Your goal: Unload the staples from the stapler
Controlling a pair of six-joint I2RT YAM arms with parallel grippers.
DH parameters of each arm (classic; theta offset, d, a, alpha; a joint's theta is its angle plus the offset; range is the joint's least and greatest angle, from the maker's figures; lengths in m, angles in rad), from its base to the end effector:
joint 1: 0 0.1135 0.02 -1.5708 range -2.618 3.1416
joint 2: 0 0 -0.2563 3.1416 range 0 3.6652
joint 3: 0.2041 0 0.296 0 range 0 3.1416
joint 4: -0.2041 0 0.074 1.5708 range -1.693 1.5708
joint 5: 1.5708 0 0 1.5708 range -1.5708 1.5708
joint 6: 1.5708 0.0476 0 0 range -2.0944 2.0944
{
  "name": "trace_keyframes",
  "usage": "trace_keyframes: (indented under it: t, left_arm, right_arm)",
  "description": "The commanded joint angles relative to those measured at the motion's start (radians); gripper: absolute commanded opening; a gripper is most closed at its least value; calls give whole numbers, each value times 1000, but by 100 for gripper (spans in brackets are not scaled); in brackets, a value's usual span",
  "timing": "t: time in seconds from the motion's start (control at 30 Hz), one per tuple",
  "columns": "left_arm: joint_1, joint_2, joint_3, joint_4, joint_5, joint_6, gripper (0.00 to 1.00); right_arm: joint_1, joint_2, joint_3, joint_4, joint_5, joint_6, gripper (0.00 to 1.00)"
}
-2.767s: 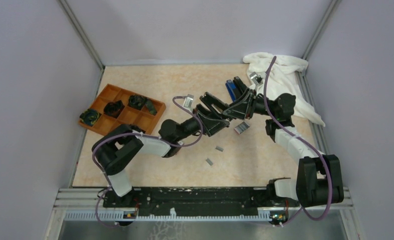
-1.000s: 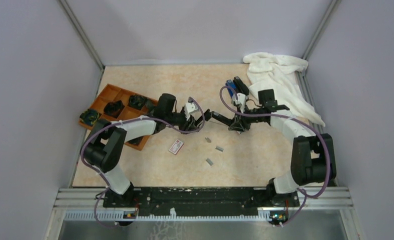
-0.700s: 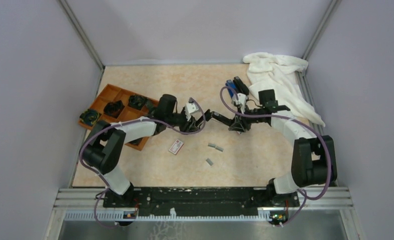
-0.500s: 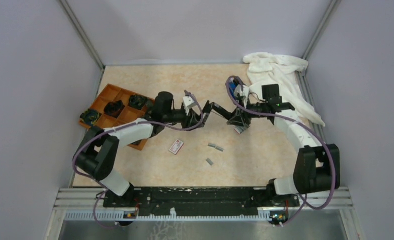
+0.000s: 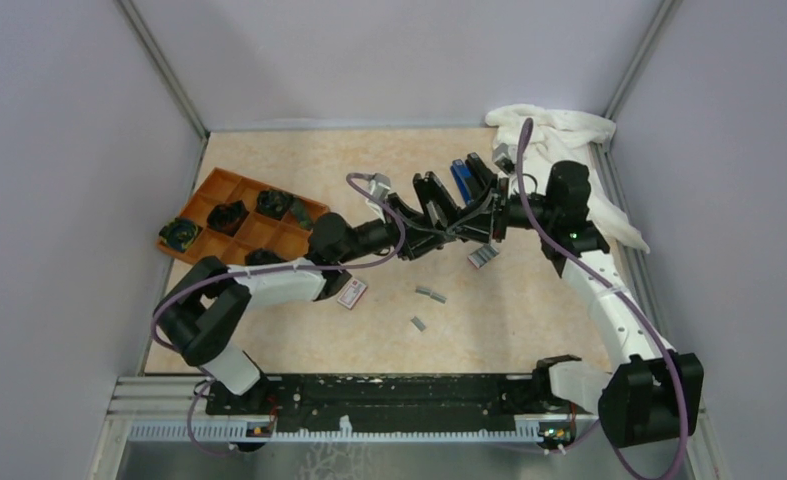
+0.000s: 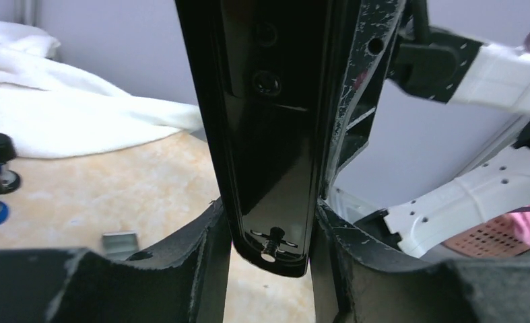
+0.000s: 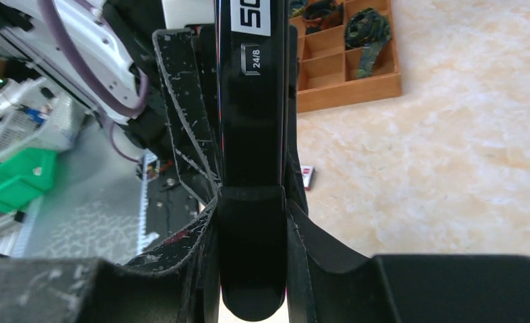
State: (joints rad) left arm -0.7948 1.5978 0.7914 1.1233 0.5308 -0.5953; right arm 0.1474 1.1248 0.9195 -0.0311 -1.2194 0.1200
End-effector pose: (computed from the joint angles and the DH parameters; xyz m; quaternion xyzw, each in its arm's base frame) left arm 0.2491 -0.2882 0.2379 0.2677 0.5422 -0.6187 0.5016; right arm 0.2836 0.0873 0.3232 -0.3631 0.6391 0.5134 0.4428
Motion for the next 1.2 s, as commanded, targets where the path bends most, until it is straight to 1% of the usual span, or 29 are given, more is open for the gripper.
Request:
trace_keyframes:
  t: [0.0, 0.1, 0.17, 0.2, 0.23, 0.27, 0.3, 0.37, 0.47, 0.5, 0.57, 0.63, 0.73, 0.8, 0.87, 0.93, 1.0, 1.1, 1.17]
  left_arm:
    - [-44, 24, -57, 272, 76, -151, 56]
    - [-44, -14, -163, 327, 20, -101, 74]
    - [-43, -60, -242, 324, -46, -39, 83]
    - [-43, -87, -280, 302, -85, 0, 87]
    - [-43, -122, -311, 260, -130, 46, 97]
    - [-42, -159, -335, 199, -185, 94, 99]
    - [-42, -199, -350, 122, -240, 137, 99]
    - [-38, -287, -366, -33, -400, 144, 99]
    - [-38, -363, -351, -168, -526, 181, 99]
    - [-45, -378, -330, -224, -589, 185, 99]
    - [-59, -389, -271, -358, -735, 164, 99]
    - [-68, -380, -218, -455, -866, 163, 99]
    - [-79, -347, -152, -540, -1037, 257, 99]
    - [-81, -315, -107, -596, -1112, 321, 99]
    - [-81, -276, -86, -617, -1125, 333, 99]
    - [-81, -236, -73, -605, -1051, 365, 99]
    - [-82, -201, -32, -650, -977, 392, 99]
    - [-84, -160, 18, -704, -981, 386, 99]
    - [-85, -152, 26, -712, -981, 384, 99]
  right_arm:
    - [-8, -46, -56, 319, -26, 248, 0]
    - [-18, -63, -76, 322, -31, 236, 0]
    - [-27, -74, -86, 323, -37, 227, 0]
    - [-30, -78, -91, 320, -38, 216, 0]
    - [-29, -82, -96, 307, -39, 198, 0]
    - [-29, -88, -98, 283, -37, 174, 0]
    - [-29, -95, -97, 258, -34, 148, 0]
    - [-34, -113, -85, 193, -13, 87, 0]
    - [-39, -129, -77, 148, 8, 43, 0]
    - [-41, -132, -75, 137, 17, 32, 0]
    - [-45, -132, -68, 110, 30, 10, 0]
    - [-50, -132, -57, 75, 53, -18, 0]
    - [-55, -126, -46, 36, 88, -52, 0]
    - [-59, -119, -44, 24, 109, -63, 0]
    - [-62, -111, -41, 6, 136, -78, 0]
    - [-66, -100, -34, -13, 161, -94, 0]
    - [-71, -94, -30, -26, 176, -106, 0]
    - [-83, -91, -27, -40, 220, -117, 0]
    - [-96, -86, -21, -63, 293, -134, 0]
